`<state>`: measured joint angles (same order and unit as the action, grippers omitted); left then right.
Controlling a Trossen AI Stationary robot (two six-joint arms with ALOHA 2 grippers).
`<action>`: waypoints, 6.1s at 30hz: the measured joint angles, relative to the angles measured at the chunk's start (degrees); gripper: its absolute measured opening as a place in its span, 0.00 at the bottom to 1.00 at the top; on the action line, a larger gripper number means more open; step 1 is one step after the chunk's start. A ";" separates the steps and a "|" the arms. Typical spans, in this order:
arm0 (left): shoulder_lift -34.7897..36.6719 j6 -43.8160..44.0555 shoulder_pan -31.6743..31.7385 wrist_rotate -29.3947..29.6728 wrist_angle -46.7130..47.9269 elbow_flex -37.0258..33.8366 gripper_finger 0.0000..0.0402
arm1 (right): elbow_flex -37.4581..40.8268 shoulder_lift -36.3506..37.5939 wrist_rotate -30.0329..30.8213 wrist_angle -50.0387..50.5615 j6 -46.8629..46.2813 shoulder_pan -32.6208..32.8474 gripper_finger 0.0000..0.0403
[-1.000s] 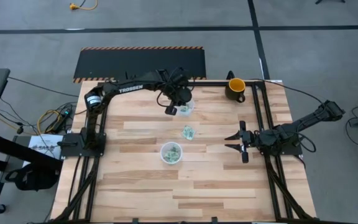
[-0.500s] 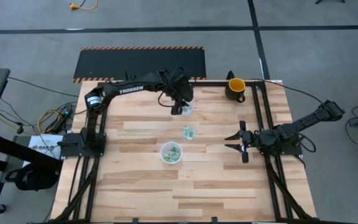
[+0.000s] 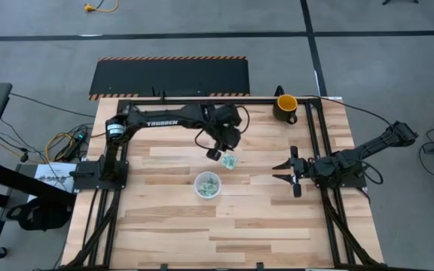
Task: Pick and place items into bin
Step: Put the top left stevia packet into the top bin
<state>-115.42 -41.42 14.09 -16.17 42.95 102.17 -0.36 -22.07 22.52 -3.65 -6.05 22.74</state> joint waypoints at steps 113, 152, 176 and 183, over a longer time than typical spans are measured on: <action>-15.98 -13.98 -5.34 6.19 -3.51 0.15 0.32 | 0.00 0.00 0.00 0.01 0.00 0.00 0.29; -21.51 -13.80 -3.74 2.53 3.35 8.60 0.01 | 0.00 0.00 0.01 0.01 0.00 0.00 0.29; -16.39 -10.11 0.60 15.34 28.94 31.46 0.00 | 0.00 0.00 0.00 0.01 0.00 0.00 0.29; -16.43 -4.58 7.62 7.99 40.23 31.22 0.00 | 0.00 0.00 0.00 0.01 -0.01 0.00 0.29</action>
<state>-131.84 -46.00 21.71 -8.17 83.18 133.39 -0.36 -22.06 22.52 -3.64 -6.05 22.74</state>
